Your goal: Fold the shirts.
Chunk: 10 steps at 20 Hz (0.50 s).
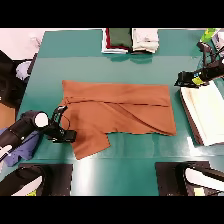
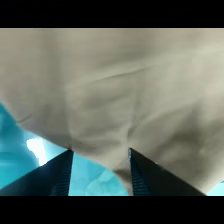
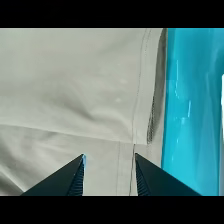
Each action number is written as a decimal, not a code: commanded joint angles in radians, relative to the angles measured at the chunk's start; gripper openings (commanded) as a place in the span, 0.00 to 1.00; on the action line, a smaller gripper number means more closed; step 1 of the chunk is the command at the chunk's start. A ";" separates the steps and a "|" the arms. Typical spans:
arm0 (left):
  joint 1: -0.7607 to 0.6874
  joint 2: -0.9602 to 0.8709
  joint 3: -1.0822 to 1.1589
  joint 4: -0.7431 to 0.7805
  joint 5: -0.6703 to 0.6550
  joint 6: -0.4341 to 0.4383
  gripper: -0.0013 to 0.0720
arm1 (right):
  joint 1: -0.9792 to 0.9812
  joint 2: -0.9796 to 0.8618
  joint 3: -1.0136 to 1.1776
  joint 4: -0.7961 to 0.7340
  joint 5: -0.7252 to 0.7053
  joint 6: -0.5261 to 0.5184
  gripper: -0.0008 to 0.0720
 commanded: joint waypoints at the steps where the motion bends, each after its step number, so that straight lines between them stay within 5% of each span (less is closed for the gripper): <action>1: -0.035 -0.005 -0.021 -0.016 0.078 -0.027 0.60 | 0.000 0.000 0.001 0.000 0.018 0.000 0.52; 2: -0.034 -0.005 -0.019 -0.015 0.083 -0.034 0.59 | 0.000 0.000 0.001 0.000 0.019 0.000 0.52; 4: -0.034 -0.004 -0.002 -0.012 0.080 -0.016 0.06 | 0.000 0.000 0.001 -0.002 0.042 -0.002 0.52; 10: -0.034 0.091 0.115 0.038 0.049 -0.016 0.05 | -0.082 0.119 -0.249 -0.010 0.110 -0.034 0.52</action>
